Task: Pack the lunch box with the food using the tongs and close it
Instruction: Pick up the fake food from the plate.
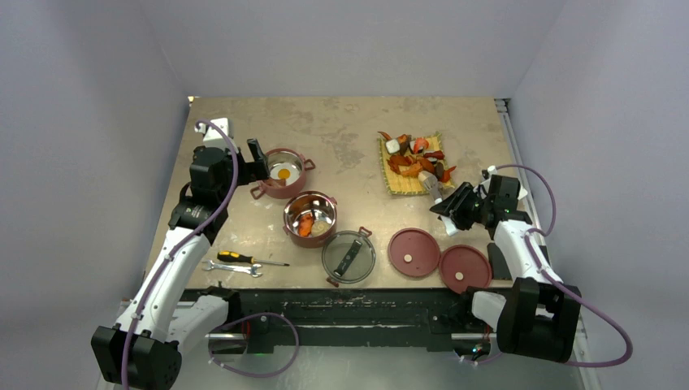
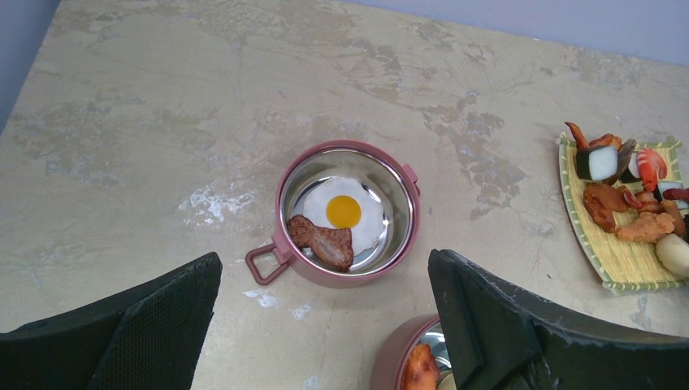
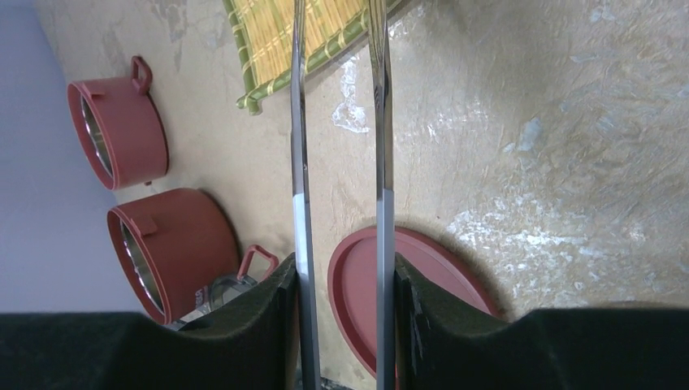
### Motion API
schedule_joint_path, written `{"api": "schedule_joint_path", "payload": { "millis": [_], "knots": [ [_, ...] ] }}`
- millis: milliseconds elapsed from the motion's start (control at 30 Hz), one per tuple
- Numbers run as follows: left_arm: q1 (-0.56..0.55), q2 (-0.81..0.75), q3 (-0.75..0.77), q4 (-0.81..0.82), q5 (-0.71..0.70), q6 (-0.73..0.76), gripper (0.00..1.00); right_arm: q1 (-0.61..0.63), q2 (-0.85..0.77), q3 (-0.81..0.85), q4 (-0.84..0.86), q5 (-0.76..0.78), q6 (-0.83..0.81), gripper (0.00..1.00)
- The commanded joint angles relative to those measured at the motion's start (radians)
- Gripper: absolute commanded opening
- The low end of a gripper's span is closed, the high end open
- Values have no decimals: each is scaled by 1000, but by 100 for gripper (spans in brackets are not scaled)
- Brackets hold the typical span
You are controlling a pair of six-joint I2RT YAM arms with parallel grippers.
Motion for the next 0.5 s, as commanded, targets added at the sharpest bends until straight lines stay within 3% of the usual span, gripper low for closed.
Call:
{"api": "schedule_joint_path", "payload": {
  "millis": [0,100,367,467],
  "knots": [
    [-2,0,-1,35,1,11,99,-4,14,4,76,-27,-24,38],
    [-2,1,-2,35,-1,11,99,-4,16,7,77,-34,-31,24],
    [-3,-1,-1,33,-2,11,99,-4,-45,22,26,-16,-39,0],
    [-2,-3,-2,33,-4,11,99,-4,-72,27,6,-7,-38,0]
  ]
}}
